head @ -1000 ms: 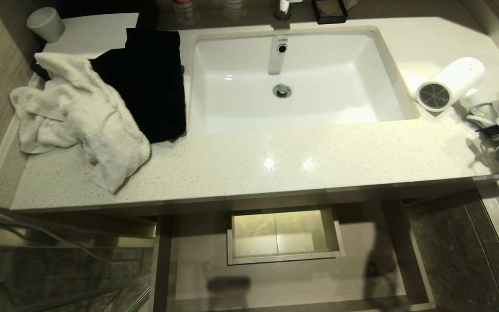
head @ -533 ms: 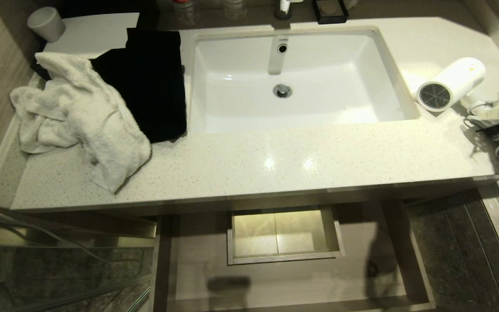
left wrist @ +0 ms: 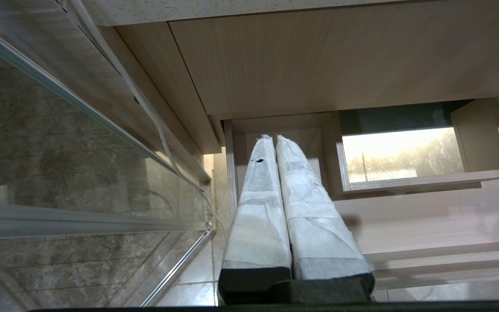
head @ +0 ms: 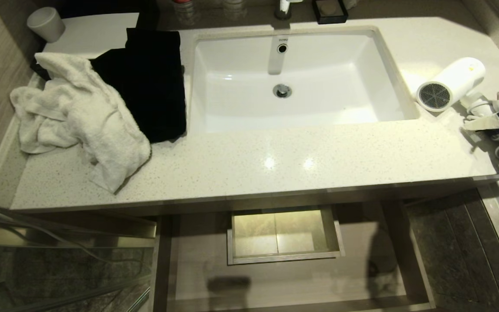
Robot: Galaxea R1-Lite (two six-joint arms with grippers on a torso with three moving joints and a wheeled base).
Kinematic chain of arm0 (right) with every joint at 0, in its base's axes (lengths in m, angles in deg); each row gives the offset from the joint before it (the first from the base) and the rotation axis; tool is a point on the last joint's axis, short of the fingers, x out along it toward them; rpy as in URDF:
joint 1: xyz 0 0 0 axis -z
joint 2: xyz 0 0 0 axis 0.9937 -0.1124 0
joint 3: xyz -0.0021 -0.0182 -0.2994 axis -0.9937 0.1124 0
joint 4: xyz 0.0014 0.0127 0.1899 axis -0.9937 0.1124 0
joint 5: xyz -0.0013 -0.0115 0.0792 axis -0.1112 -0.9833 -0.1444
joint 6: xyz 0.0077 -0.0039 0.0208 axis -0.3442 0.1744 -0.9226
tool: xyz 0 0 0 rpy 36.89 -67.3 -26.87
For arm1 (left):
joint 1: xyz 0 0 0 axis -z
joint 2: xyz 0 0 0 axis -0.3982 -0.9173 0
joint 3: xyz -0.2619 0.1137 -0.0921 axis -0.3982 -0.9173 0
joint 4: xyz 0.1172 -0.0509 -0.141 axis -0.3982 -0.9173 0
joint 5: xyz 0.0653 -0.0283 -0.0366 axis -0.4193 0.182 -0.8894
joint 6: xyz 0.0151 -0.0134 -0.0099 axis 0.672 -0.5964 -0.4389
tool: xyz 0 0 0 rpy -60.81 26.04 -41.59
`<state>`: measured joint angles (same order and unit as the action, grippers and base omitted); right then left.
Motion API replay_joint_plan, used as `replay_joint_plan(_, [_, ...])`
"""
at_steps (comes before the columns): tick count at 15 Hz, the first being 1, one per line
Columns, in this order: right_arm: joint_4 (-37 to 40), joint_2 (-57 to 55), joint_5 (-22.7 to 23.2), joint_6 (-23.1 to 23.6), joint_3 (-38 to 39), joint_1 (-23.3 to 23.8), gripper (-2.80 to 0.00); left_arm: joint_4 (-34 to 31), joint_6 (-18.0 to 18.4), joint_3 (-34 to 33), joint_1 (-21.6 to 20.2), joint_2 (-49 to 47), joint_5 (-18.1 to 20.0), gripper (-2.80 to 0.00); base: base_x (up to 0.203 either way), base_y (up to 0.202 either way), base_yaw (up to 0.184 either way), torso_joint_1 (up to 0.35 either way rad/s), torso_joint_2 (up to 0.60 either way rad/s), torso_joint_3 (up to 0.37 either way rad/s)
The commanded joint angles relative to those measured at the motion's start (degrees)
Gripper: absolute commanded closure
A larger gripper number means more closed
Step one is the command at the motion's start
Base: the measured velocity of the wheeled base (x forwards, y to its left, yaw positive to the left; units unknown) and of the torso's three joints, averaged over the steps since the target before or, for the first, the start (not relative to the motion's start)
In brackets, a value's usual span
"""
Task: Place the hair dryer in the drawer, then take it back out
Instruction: Pick up the hairdryer
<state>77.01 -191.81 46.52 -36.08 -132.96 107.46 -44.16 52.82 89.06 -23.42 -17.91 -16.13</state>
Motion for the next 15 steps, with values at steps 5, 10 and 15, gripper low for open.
replay_joint_plan(5, [0.53,-1.13,2.54,0.44,-0.01,-0.01,0.00,0.01,-0.01,0.00,0.04,0.02,-0.01,0.00,0.000,0.000,0.000,0.000,0.00,0.000])
replay_joint_plan(10, [0.26,-1.04,2.54,1.09,-0.01,-0.09,0.00,0.01,-0.01,-0.01,0.04,0.02,-0.01,0.00,0.000,0.000,0.000,0.000,0.00,0.000])
replay_joint_plan(15, [1.18,1.07,2.54,0.61,0.00,-0.19,0.00,0.01,-0.01,0.00,0.04,0.02,-0.01,0.00,0.000,0.000,0.000,0.000,0.00,0.000])
